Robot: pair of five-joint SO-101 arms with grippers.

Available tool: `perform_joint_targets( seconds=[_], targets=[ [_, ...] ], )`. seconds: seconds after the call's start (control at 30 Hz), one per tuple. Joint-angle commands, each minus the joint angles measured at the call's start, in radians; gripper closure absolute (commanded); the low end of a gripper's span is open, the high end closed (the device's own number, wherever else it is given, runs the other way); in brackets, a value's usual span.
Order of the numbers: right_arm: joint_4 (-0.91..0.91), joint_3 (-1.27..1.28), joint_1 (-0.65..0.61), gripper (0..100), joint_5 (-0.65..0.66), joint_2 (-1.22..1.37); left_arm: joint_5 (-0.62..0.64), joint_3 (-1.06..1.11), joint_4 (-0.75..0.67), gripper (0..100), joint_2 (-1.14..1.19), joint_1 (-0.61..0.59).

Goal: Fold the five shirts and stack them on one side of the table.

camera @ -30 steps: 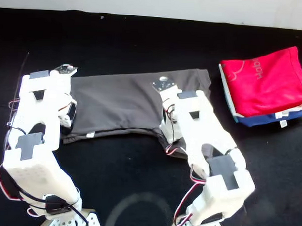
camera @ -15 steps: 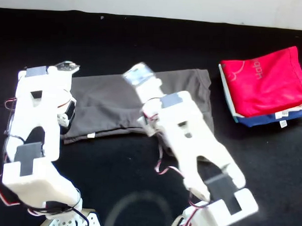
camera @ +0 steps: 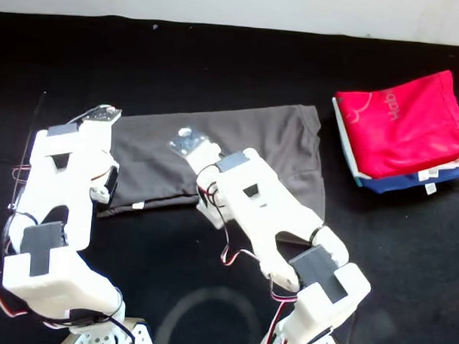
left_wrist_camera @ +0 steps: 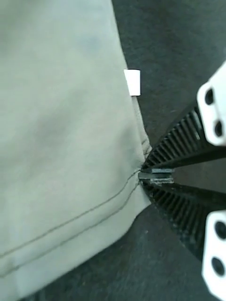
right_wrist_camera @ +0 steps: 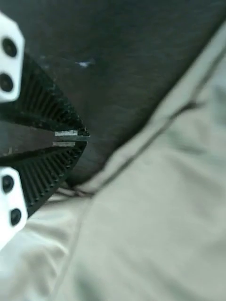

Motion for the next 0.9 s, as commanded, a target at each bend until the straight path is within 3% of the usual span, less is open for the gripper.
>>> perform_joint_targets(
  seconds=[0.0, 0.17, 0.37, 0.5, 0.7, 0.87],
  targets=[
    [0.038, -0.088, 0.019, 99.1, -0.009, -0.067, 0.068, 0.002, -0.026, 99, -0.045, 0.012],
    [-0.088, -0.174, 0.033, 99.1, -0.009, -0.064, 0.081, 0.008, -0.026, 99, -0.045, 0.012],
    [-0.223, -0.183, 0.031, 99.1, -0.009, 0.122, 0.153, -0.013, -0.026, 99, -0.045, 0.012],
    [-0.213, -0.171, 0.024, 99.1, -0.009, 0.16, 0.19, -0.051, -0.025, 99, -0.047, 0.01],
    [-0.042, -0.171, -0.004, 99.1, -0.009, 0.107, 0.238, -0.113, -0.003, 99, -0.036, 0.018],
    [-0.039, -0.174, -0.001, 99.1, -0.009, 0.068, 0.232, -0.07, -0.04, 99, -0.033, 0.068]
  ],
)
